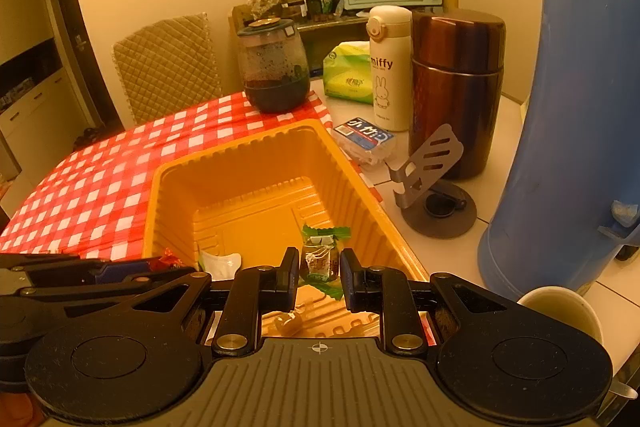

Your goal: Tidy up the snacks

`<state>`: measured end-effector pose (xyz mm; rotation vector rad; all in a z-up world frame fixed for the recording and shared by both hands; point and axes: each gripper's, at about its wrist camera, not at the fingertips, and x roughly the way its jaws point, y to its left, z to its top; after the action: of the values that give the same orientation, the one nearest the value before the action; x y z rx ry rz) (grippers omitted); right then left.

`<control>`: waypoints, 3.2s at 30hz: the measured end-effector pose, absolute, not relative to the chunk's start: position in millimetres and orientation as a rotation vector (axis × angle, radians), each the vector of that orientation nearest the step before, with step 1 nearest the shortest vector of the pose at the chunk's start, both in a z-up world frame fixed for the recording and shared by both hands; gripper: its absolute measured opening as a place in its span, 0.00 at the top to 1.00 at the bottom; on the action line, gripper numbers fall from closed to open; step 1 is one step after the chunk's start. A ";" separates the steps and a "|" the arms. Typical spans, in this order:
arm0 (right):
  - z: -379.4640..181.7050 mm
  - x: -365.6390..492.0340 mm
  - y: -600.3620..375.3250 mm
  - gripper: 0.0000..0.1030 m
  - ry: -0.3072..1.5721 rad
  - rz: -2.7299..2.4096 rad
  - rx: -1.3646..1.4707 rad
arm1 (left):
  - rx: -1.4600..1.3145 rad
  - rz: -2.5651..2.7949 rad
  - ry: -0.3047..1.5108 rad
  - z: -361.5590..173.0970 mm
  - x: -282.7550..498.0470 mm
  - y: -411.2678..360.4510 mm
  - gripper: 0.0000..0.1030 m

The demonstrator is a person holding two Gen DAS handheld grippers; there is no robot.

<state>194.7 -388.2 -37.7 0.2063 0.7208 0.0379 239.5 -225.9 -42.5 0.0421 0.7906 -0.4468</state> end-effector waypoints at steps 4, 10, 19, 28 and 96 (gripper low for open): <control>-38.4 194.6 -390.0 0.78 0.723 0.034 0.212 | 0.051 -0.438 0.788 -43.3 239.4 -221.6 0.62; -39.1 194.5 -388.5 0.78 0.724 0.044 0.222 | 0.024 -0.369 0.794 -43.4 227.9 -195.1 0.61; -33.1 196.8 -379.7 0.78 0.709 0.079 0.241 | 0.018 -0.317 0.774 -36.6 202.6 -167.5 0.57; -17.1 177.1 -379.8 0.78 0.682 0.082 0.282 | -0.024 -0.264 0.783 -35.1 180.1 -136.9 0.47; -36.5 136.6 -210.6 0.29 0.785 0.327 0.153 | -0.164 -0.041 0.788 -57.6 132.2 26.0 0.14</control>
<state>136.6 -210.6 -36.5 0.1525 0.7845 0.3272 132.2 26.0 -57.6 -0.1643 0.7875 -0.0415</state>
